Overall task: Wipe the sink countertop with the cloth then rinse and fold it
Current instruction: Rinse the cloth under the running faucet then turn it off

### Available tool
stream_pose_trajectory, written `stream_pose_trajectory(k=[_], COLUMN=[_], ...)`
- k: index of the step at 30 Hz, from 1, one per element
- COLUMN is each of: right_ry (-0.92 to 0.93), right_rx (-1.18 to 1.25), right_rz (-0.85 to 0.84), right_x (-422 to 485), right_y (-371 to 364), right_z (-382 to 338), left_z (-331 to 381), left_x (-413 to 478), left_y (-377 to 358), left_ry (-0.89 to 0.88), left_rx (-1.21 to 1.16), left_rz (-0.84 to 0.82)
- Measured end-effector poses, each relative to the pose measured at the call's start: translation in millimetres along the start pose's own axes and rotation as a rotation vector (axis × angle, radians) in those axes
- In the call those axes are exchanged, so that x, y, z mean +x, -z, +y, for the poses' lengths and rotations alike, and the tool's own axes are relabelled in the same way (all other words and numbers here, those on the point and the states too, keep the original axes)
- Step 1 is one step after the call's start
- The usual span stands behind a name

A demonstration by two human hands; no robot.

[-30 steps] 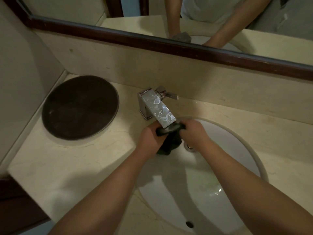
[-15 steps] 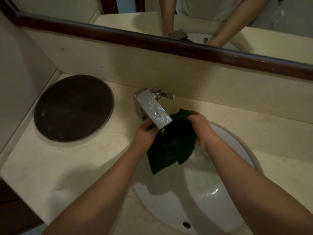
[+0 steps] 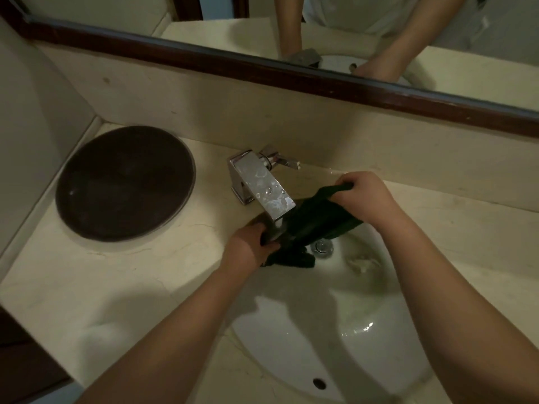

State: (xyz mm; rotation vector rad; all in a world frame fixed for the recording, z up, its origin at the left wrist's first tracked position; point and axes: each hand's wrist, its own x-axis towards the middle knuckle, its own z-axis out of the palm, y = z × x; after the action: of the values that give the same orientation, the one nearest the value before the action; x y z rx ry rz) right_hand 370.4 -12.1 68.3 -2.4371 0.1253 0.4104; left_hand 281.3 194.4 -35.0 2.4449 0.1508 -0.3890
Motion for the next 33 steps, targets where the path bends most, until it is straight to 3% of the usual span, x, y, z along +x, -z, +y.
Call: stream_pose_trajectory(k=[2,4,5,9,12,14,16,19,22,27,29,31,33], right_ry=[-0.018,-0.048,-0.066,-0.173,-0.310,-0.437,-0.524,-0.598,-0.606,-0.468,-0.372,-0.418,-0.582], right_rx=[0.086,0.196,0.257,0.632,1.201,1.501,1.639,1.795,1.815,1.725,1.564,1.358,1.262], right_rz=[0.021,0.009,-0.017,-0.268,-0.351,-0.374,-0.392,-0.442,-0.476,-0.450,-0.488,-0.450,-0.416], right_x=[-4.4,-10.1,-13.0,-29.5,-37.9,-39.9,-40.3,-37.2,-32.9,-27.1,-26.6,-23.7,-21.7], right_y=[2.3,1.2,0.8,-7.5,-26.2,-42.1,-55.4,-62.6,-65.4,-66.0,-62.2,-71.3,-90.8], right_z=[0.9,2.3,2.9,-0.4,-3.0,-3.5,-3.7,-3.8,-2.9,12.4,28.1,44.1,45.6], left_z=[0.2,-0.2,-0.3,9.0,15.7,25.1,28.1,38.5,44.7,29.2,23.2,21.0,23.7], left_x=[2.7,3.3,4.8,13.1,13.0,10.5,9.8,10.7,12.0,9.0,14.7,18.8,20.4], left_y=[-6.3,-12.0,-14.1,-7.7,-10.0,-7.4,-11.5,-24.8,-38.0,-36.3,-28.0,-19.6,-19.9], left_ry=[-0.034,0.008,0.074,0.421,0.458,0.512,0.516,0.430,0.494,0.569,0.583,0.571,0.570], left_rx=[0.224,0.186,0.032,-0.957,-1.460,-1.659,-1.586,-1.266,-1.254,-1.799,-1.878,-1.798,-1.807], left_rz=[-0.138,-0.162,-0.126,0.050,-0.088,-0.181,-0.195,-0.064,-0.127,-0.292,-0.319,-0.279,-0.204])
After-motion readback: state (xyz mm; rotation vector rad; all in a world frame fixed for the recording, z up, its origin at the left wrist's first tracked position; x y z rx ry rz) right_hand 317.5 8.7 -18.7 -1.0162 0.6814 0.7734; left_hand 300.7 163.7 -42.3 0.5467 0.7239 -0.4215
